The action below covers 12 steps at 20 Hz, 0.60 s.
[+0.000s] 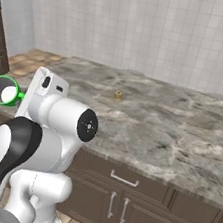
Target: Open the cabinet directly in front. Then move the beer and the mug to the dining counter with the candle on it.
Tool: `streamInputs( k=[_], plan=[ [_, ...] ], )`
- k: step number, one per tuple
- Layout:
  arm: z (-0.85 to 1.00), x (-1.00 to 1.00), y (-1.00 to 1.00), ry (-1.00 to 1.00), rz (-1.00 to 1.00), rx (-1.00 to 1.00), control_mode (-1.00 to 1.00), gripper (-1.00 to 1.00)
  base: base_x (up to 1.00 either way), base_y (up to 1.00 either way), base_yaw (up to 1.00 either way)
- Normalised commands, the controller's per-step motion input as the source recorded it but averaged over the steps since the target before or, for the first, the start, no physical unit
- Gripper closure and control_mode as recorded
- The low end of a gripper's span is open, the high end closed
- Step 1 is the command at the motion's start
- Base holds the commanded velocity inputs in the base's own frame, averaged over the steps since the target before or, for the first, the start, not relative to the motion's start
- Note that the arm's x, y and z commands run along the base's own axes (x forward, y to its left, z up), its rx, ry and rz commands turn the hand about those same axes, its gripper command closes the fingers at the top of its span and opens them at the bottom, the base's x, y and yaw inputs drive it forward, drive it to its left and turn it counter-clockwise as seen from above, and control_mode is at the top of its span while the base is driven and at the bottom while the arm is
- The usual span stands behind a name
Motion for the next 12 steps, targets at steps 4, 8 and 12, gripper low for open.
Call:
streamInputs(
  k=[4,8,12],
  plan=[
    [0.0,0.0,0.0,0.0,0.0,0.0,1.0,1.0,0.88,0.0,-0.27],
    [0.0,0.0,0.0,0.0,0.0,0.0,1.0,1.0,1.0,0.01,-0.27],
    [0.0,0.0,0.0,0.0,0.0,0.0,1.0,1.0,1.0,0.27,-0.27]
  ],
)
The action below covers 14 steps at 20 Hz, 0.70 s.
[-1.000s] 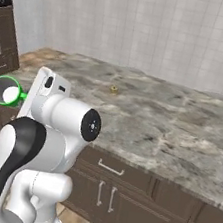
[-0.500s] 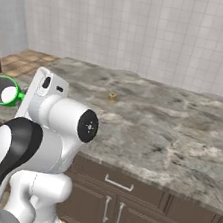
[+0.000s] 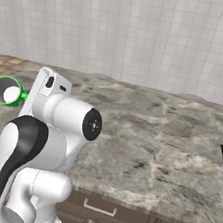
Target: Open the cabinet directly in front. Then move the beer and the mug to the dining counter with the candle on it.
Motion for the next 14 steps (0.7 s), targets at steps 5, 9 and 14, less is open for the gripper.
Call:
streamInputs(
  k=[5,9,14],
  plan=[
    [0.0,0.0,0.0,0.0,0.0,0.0,1.0,1.0,0.98,0.26,-0.21],
    [0.0,0.0,0.0,0.0,0.0,0.0,1.0,1.0,0.53,0.05,-0.05],
    [0.0,0.0,0.0,0.0,0.0,0.0,1.0,1.0,0.25,0.0,0.0]
  ],
)
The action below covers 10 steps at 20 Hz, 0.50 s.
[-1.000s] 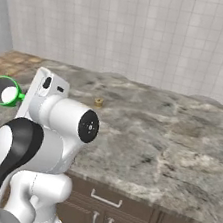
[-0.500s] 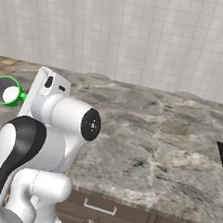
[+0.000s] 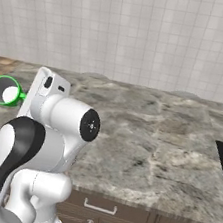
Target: Open the cabinet directly in front. Then move the beer and the mug to the dining counter with the candle on it.
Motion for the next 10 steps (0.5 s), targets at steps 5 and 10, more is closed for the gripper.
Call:
streamInputs(
  k=[5,10],
  plan=[
    [0.0,0.0,0.0,0.0,0.0,0.0,1.0,1.0,0.06,0.0,0.0],
    [0.0,0.14,0.0,0.0,0.0,0.0,-1.0,1.0,0.0,0.0,0.0]
  ],
)
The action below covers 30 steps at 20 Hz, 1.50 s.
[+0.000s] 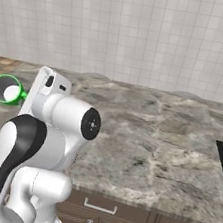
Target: Open the cabinet directly in front. Then move the beer and the mug to the dining counter with the candle on it.
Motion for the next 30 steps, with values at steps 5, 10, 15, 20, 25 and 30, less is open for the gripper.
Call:
streamInputs(
  k=[5,10,15,20,25,30],
  plan=[
    [0.0,0.42,0.0,0.23,-0.08,0.0,-1.0,1.0,0.0,0.0,0.0],
    [0.0,0.43,-0.08,0.31,-0.07,-0.01,-1.0,1.0,0.0,0.0,0.0],
    [0.0,0.3,-0.03,0.24,0.0,-0.03,-1.0,1.0,0.0,0.0,0.0],
    [-0.16,0.24,-0.3,0.12,0.0,-0.15,-1.0,1.0,0.0,0.0,0.0],
    [-0.22,0.19,-0.33,0.04,0.0,-0.22,-1.0,1.0,0.0,0.0,0.0],
    [-0.26,0.13,-0.16,0.0,0.0,-0.22,-1.0,1.0,0.0,0.0,0.0]
  ],
)
